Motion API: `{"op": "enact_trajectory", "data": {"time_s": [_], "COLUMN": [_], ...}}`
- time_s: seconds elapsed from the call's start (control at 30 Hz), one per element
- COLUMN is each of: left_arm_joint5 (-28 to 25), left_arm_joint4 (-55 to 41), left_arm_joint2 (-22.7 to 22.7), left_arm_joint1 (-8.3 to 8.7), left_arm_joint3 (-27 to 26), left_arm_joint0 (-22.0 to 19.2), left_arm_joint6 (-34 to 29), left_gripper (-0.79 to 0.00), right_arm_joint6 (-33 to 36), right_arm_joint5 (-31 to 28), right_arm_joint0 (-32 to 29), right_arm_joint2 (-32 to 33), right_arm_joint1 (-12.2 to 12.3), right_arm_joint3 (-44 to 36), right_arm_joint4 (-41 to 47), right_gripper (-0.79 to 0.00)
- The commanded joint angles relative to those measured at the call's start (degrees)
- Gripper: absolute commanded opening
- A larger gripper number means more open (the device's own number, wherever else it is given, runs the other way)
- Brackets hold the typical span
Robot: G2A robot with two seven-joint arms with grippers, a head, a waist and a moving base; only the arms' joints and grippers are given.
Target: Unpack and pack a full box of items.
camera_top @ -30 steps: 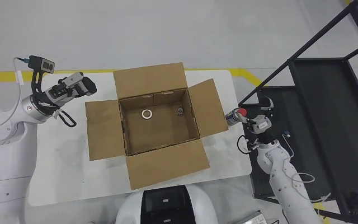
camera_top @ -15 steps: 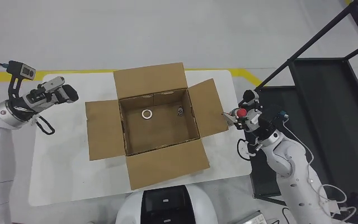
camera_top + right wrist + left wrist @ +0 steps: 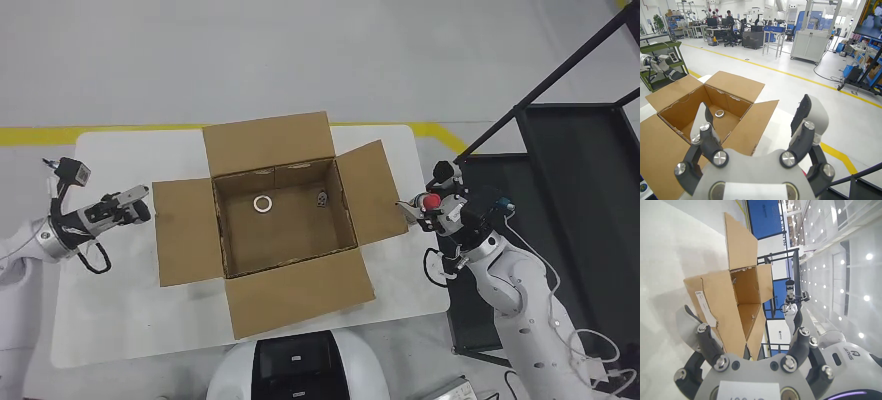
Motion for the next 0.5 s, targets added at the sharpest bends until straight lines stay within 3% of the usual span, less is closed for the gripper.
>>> {"op": "enact_trajectory", "data": {"time_s": [0.0,0.43,0.47], "left_arm_joint5": [-0.7,-3.0,-3.1], "left_arm_joint4": [0.0,3.9,3.9], "left_arm_joint2": [1.8,8.9,9.0], "left_arm_joint1": [-0.15,-0.36,-0.34], "left_arm_joint3": [1.6,8.8,9.2], "left_arm_joint0": [-0.7,-6.5,-6.8], "left_arm_joint6": [-0.9,-5.2,-5.2], "left_gripper": [0.0,0.0,-0.105], "right_arm_joint6": [0.0,0.0,0.0], "right_arm_joint5": [0.0,0.0,0.0], "right_arm_joint0": [0.0,0.0,0.0], "right_arm_joint2": [0.0,0.0,0.0], "right_arm_joint1": [0.0,0.0,0.0], "right_arm_joint3": [0.0,0.0,0.0], "right_arm_joint4": [0.0,0.0,0.0], "right_gripper": [0.0,0.0,0.0]}}
